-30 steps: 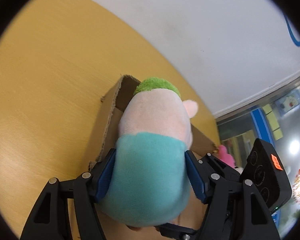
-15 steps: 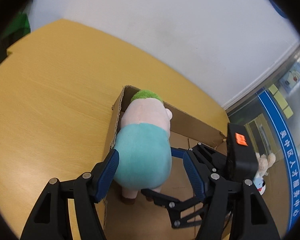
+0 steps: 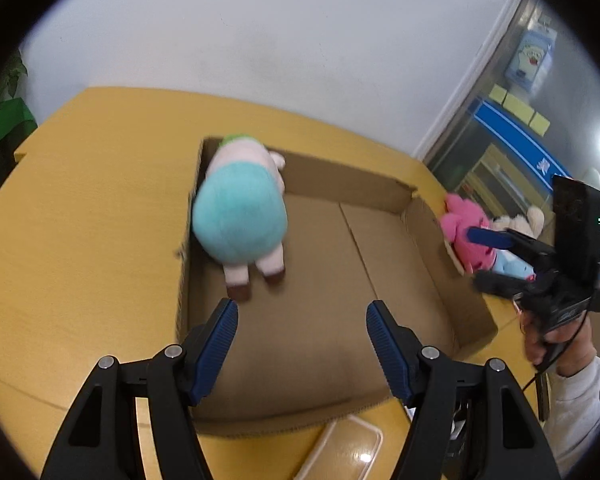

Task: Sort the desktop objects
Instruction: 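Withdraw both grippers from the box and move to the black charger box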

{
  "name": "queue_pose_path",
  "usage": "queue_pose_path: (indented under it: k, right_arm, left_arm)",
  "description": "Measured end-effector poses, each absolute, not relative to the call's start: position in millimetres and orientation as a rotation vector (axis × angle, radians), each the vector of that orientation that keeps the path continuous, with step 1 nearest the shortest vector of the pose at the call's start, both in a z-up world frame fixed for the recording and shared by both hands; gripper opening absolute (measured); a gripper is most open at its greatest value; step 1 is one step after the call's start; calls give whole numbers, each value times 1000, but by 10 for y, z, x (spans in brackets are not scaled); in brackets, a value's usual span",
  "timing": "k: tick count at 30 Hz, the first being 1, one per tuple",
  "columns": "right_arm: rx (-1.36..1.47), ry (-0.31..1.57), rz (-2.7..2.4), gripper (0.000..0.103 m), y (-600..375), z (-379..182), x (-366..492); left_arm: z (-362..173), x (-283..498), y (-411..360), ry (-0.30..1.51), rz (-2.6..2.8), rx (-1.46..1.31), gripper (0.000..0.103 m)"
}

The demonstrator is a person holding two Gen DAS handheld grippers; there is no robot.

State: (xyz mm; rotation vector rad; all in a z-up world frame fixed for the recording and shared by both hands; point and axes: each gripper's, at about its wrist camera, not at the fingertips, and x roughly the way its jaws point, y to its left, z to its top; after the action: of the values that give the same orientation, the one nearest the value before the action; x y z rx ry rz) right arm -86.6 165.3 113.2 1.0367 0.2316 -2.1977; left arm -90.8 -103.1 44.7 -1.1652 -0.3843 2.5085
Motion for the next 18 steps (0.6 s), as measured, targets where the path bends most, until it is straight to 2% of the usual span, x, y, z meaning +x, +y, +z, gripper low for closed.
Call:
queue_pose_path:
  k: [2,8,14,18]
  right_arm:
    - [1063,186,-2257,103,1874,1077,-844]
    - [1293,137,-2303,103,2414,327,-751]
    - [1357,32,-2309,103,2457,-3,-724]
    - [1334,68,-2322,103,2370,-113,-665]
  left_arm:
    - [296,-834,-992,-385,2503,-1202,67]
    - [22,-715,-941,-355,2494,-1301,67]
    - [-8,-678,-912,-336,2499,-1343,66]
    - [-1,-607,-870,-295,2512,-1371,66]
